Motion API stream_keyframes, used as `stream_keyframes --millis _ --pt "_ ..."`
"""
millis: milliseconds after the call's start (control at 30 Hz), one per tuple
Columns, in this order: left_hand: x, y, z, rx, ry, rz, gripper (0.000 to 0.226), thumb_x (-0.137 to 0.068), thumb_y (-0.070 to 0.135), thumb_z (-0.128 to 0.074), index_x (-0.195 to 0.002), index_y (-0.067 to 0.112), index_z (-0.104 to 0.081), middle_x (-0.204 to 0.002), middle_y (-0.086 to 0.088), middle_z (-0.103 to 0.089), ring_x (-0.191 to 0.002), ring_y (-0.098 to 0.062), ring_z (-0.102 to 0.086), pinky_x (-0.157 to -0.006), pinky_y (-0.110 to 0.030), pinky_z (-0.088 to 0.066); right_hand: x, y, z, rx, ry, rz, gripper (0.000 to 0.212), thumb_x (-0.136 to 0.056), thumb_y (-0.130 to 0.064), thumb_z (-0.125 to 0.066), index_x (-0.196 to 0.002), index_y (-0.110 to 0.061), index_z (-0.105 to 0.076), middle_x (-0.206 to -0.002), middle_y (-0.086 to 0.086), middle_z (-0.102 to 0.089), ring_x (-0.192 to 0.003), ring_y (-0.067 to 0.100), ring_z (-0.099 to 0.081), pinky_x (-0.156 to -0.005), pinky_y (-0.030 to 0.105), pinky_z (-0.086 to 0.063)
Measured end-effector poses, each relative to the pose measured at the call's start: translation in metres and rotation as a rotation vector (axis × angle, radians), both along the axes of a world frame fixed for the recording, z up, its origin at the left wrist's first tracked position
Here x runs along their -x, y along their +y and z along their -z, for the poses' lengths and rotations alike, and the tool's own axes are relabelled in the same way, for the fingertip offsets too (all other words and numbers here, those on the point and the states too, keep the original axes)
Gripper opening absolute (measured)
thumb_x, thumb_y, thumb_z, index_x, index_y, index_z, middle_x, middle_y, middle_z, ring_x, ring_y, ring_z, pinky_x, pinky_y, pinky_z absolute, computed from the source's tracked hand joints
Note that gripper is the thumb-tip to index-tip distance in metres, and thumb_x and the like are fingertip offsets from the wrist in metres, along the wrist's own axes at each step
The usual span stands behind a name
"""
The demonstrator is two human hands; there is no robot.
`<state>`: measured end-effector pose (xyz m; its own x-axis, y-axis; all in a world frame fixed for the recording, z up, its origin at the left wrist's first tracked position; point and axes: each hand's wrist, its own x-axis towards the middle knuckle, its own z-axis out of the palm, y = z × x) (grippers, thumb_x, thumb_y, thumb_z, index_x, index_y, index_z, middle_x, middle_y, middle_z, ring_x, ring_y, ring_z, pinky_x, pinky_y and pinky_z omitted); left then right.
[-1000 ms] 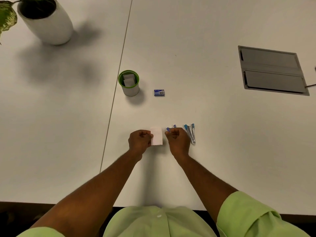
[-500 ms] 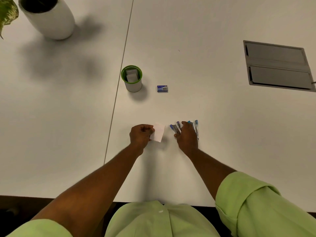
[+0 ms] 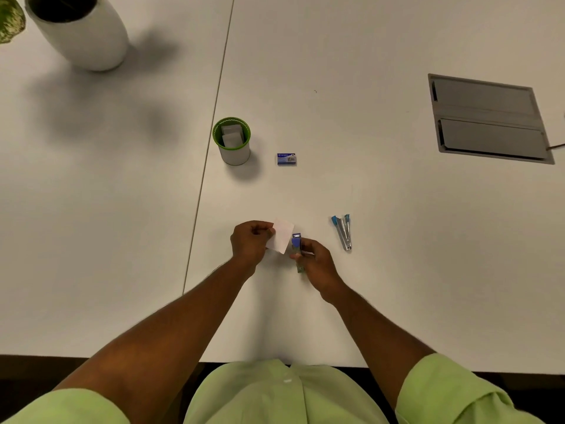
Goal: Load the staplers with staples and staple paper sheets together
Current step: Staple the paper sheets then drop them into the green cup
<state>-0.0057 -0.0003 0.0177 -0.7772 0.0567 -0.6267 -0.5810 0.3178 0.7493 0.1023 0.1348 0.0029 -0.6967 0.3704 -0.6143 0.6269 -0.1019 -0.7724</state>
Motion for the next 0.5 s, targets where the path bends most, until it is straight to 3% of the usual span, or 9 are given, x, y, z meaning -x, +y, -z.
stream_keyframes --millis 67,200,300,400,500 --pt "-0.001 0.000 -0.001 0.015 0.029 0.026 0.010 -0.086 0.008 -0.076 -0.094 0.014 -0.077 -0.096 -0.003 -0.075 -0.093 -0.024 -0.070 -0.090 -0.045 -0.059 0.000 -0.002 -0.004 0.062 0.045 0.021 0.037 -0.090 -0.004 -0.067 -0.126 -0.014 -0.063 -0.117 0.000 -0.071 -0.106 0.015 -0.068 -0.076 0.015 -0.053" --pt "-0.004 0.000 -0.001 0.020 0.056 0.063 0.011 -0.086 0.009 -0.076 -0.088 0.020 -0.075 -0.093 -0.001 -0.074 -0.092 -0.024 -0.071 -0.089 -0.045 -0.060 0.004 -0.005 -0.011 0.084 0.086 0.011 0.038 -0.091 -0.001 -0.063 -0.127 -0.012 -0.064 -0.115 0.003 -0.071 -0.098 0.011 -0.067 -0.078 0.016 -0.052" --pt "-0.007 0.001 -0.002 0.001 0.069 0.100 0.009 -0.086 0.010 -0.076 -0.091 0.018 -0.076 -0.094 -0.004 -0.076 -0.091 -0.024 -0.072 -0.085 -0.044 -0.061 0.008 -0.005 -0.013 0.092 0.042 -0.011 0.033 -0.094 -0.003 -0.059 -0.125 -0.011 -0.065 -0.114 0.011 -0.070 -0.093 0.017 -0.062 -0.081 0.027 -0.050" --pt "-0.009 0.001 -0.003 -0.014 0.079 0.124 0.009 -0.086 0.011 -0.077 -0.094 0.015 -0.077 -0.093 -0.003 -0.076 -0.090 -0.023 -0.072 -0.082 -0.043 -0.062 0.010 -0.005 -0.014 0.096 0.007 -0.031 0.025 -0.099 -0.020 -0.058 -0.121 -0.013 -0.065 -0.110 0.010 -0.071 -0.091 0.017 -0.064 -0.075 0.030 -0.050" --pt "-0.012 0.001 -0.003 -0.026 0.081 0.133 0.012 -0.086 0.012 -0.077 -0.098 0.012 -0.078 -0.095 -0.004 -0.077 -0.090 -0.022 -0.073 -0.080 -0.039 -0.062 0.009 -0.005 -0.015 0.056 0.021 -0.046 0.029 -0.097 -0.041 -0.060 -0.112 -0.016 -0.068 -0.096 0.005 -0.071 -0.080 0.011 -0.062 -0.066 0.027 -0.048"
